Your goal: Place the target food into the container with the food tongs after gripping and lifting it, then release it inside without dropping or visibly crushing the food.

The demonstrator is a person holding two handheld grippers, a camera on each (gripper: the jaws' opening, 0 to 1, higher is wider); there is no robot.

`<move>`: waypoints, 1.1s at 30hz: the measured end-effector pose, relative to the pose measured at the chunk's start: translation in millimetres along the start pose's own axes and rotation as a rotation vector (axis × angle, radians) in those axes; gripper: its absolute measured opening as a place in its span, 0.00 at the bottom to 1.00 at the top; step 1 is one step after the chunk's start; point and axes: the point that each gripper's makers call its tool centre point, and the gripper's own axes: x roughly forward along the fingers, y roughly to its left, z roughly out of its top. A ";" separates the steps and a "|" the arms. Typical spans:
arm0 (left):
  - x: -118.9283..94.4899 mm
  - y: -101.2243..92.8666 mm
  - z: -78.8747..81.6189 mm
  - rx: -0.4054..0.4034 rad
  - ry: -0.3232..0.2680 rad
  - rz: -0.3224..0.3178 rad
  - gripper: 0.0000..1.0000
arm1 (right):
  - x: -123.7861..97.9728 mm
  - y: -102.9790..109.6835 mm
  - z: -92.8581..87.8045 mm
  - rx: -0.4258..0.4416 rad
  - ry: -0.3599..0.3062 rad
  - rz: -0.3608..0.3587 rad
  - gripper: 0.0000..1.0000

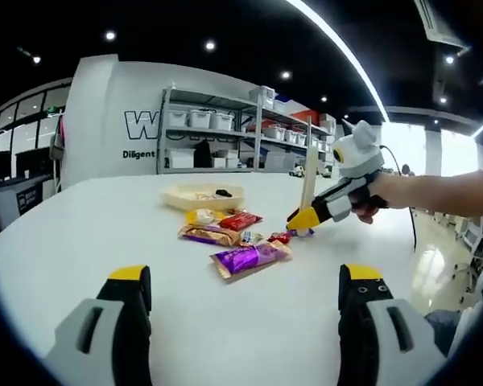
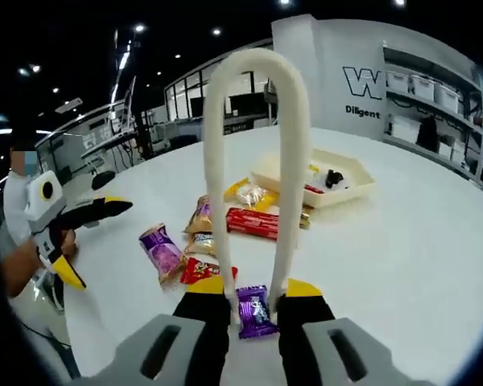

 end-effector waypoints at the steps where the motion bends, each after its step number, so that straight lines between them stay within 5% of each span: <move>1: 0.0 0.3 0.8 0.003 -0.005 0.001 0.95 | 0.1 -0.4 0.1 -0.001 -0.003 0.002 0.17; 20: 0.4 0.7 -1.0 0.009 -0.004 0.000 0.95 | -7.5 -4.8 -6.2 0.053 -0.013 0.002 0.14; 30: -0.6 0.3 -2.1 -0.001 0.001 -0.004 0.95 | -14.0 -20.2 12.5 0.253 -0.084 0.018 0.13; 33: -1.3 1.3 -0.6 -0.008 -0.009 -0.002 0.95 | -19.8 -23.1 19.0 0.245 -0.095 0.007 0.14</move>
